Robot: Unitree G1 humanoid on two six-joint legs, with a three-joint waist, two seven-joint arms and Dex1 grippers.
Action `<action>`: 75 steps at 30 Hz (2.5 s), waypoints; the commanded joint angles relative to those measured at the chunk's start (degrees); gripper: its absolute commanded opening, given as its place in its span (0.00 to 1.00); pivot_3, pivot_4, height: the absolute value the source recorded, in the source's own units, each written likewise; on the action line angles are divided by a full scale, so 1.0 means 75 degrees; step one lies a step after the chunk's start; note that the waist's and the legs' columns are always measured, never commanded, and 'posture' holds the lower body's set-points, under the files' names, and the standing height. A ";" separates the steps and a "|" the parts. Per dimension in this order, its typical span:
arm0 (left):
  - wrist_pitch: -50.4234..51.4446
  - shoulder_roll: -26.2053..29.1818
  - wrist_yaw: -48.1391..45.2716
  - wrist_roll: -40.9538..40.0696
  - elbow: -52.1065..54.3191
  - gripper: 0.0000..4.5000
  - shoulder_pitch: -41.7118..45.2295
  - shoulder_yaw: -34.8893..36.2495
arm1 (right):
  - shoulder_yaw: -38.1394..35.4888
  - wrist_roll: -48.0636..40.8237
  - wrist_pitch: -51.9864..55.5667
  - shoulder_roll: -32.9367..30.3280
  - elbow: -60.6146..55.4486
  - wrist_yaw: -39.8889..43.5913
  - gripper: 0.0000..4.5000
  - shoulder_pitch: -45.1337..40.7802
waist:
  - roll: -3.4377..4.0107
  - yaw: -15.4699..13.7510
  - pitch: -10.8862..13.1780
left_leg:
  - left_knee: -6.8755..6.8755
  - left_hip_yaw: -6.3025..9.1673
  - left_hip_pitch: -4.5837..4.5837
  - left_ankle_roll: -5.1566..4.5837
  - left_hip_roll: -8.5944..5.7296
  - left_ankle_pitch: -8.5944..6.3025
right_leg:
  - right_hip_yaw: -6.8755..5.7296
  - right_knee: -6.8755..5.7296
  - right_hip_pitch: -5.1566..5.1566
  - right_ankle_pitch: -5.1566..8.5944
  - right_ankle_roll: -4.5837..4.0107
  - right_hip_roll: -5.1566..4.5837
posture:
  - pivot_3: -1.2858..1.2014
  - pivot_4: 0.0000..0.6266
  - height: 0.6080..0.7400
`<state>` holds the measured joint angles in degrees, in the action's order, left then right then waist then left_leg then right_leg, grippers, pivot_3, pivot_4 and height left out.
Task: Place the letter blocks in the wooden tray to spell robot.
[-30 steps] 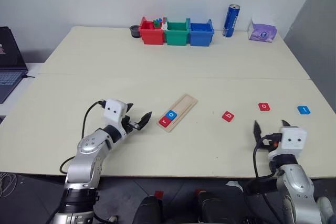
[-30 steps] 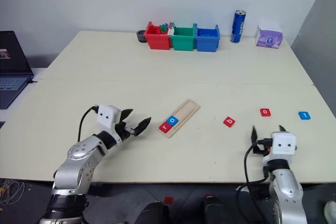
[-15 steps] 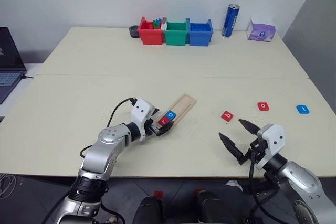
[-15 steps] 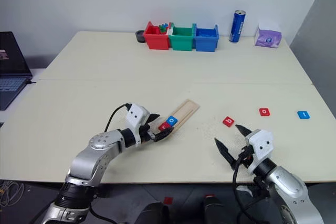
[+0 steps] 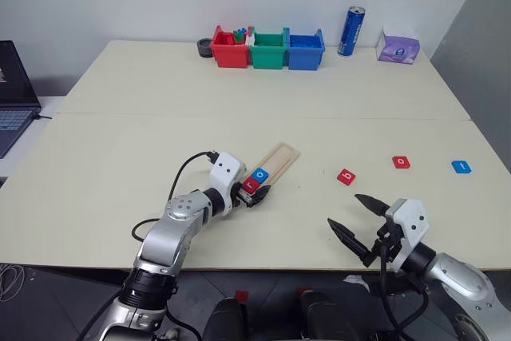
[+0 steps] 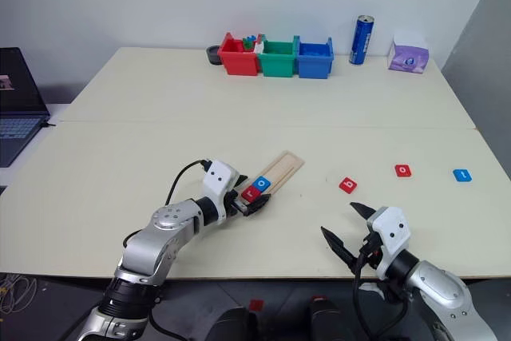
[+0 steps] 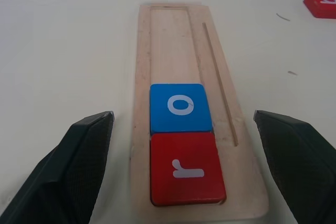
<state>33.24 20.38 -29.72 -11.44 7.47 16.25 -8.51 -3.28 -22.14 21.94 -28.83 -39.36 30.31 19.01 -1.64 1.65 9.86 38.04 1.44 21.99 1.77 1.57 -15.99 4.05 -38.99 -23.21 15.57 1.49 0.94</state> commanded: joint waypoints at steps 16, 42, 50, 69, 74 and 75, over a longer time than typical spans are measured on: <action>0.1037 0.0123 -0.0245 0.0122 0.0229 1.00 0.0340 -0.0475 | -0.0029 -0.0180 0.0326 -0.0044 -0.1059 -0.0068 1.00 0.0380 | -0.0001 0.0001 -0.0003 | 0.0002 -0.0001 -0.0003 0.0000 -0.0002 0.0000 | -0.0001 0.0000 0.0003 0.0000 0.0001 0.0000 | 0.52 0.24 1.00; 0.1261 0.0788 -0.1262 -0.0039 -0.0265 0.75 0.0578 -0.0440 | -0.0012 -0.0430 0.0684 -0.0127 -0.1228 -0.0095 1.00 0.0184 | 0.0002 0.0008 -0.0012 | 0.0001 -0.0002 -0.0009 0.0000 -0.0001 0.0000 | 0.0001 0.0000 0.0004 0.0001 0.0001 0.0003 | 0.52 0.24 1.00; -0.1578 0.2001 -0.4810 -0.0005 -0.1407 0.75 0.1138 -0.1339 | -0.0092 -0.0725 0.1009 -0.0713 -0.1403 0.0343 1.00 0.0345 | 0.0004 0.0001 -0.0012 | -0.0002 -0.0015 -0.0008 0.0000 -0.0006 0.0000 | -0.0007 0.0003 0.0004 0.0008 -0.0011 0.0010 | 0.52 0.24 1.00; -0.4032 0.0452 -0.5979 0.1031 -0.3503 0.75 0.2464 -0.2265 | -0.2387 -0.0869 0.0709 -0.1184 -0.1510 0.1122 1.00 0.2415 | 0.0000 -0.0023 -0.0012 | 0.0011 -0.0019 0.0008 -0.0002 -0.0014 -0.0001 | -0.0015 0.0003 0.0007 0.0010 -0.0006 0.0024 | 0.52 0.24 1.00; -0.4023 0.0328 -0.5954 0.1317 -0.3640 0.75 0.2616 -0.2381 | -0.2656 -0.0765 0.0661 -0.1367 -0.1303 0.1424 1.00 0.2385 | -0.0001 -0.0026 -0.0013 | 0.0014 -0.0020 0.0007 -0.0002 -0.0018 -0.0001 | -0.0014 0.0003 0.0011 0.0010 -0.0005 0.0023 | 0.52 0.24 1.00; -0.3976 0.0303 -0.5920 0.1361 -0.3633 0.75 0.2629 -0.2400 | -0.2677 -0.0782 0.0674 -0.1380 -0.1287 0.1441 1.00 0.2352 | -0.0001 -0.0026 -0.0014 | 0.0014 -0.0020 0.0006 -0.0002 -0.0018 -0.0001 | -0.0014 0.0003 0.0011 0.0010 -0.0005 0.0023 | 0.52 0.24 1.00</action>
<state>3.30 23.25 -74.87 -3.11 -19.11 35.49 -25.23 -21.64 -27.81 28.05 -38.68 -48.40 40.31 36.94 -1.65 1.45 9.76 38.15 1.30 22.04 1.75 1.44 -15.99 3.95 -38.97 -23.13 15.65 1.45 1.12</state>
